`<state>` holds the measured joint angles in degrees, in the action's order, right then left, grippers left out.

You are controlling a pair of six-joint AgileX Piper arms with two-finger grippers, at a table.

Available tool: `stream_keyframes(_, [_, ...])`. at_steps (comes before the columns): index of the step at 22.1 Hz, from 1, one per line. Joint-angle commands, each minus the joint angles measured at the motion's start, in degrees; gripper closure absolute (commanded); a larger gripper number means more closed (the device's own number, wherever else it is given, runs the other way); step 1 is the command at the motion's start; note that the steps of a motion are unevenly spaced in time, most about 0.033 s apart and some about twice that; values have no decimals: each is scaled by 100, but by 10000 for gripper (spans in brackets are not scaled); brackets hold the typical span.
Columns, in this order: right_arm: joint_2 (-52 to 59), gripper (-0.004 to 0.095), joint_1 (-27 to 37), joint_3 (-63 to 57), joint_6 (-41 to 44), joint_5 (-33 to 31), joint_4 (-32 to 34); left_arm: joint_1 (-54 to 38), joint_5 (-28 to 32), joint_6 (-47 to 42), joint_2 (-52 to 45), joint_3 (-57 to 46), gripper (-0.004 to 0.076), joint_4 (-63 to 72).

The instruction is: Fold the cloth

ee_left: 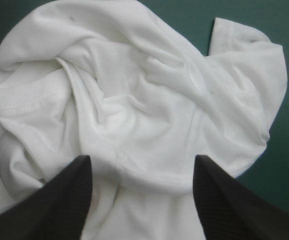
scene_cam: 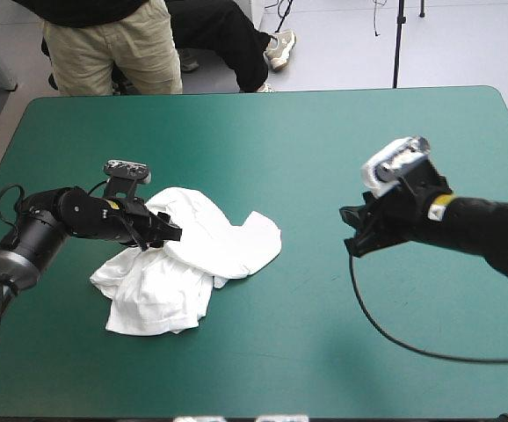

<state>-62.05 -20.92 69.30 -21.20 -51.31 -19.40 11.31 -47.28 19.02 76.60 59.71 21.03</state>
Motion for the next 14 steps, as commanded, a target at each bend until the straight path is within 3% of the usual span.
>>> stream_keyframes(1, [1026, 463, 32, -376, 470, 536, 507, 10, 159, -25, -178, 179, 294, 151])
stream_keyframes(7, [2754, 463, 32, -2108, 1404, 1641, 1548, 10, 233, -25, -178, 179, 294, 151])
stream_keyframes(11, [3112, 463, 32, -3259, 1781, 2320, 1979, 10, 322, -25, -178, 179, 294, -17])
stream_keyframes(14, [3074, 463, 32, -3898, 2120, 2445, 2260, 10, 369, -66, -178, 179, 293, -232])
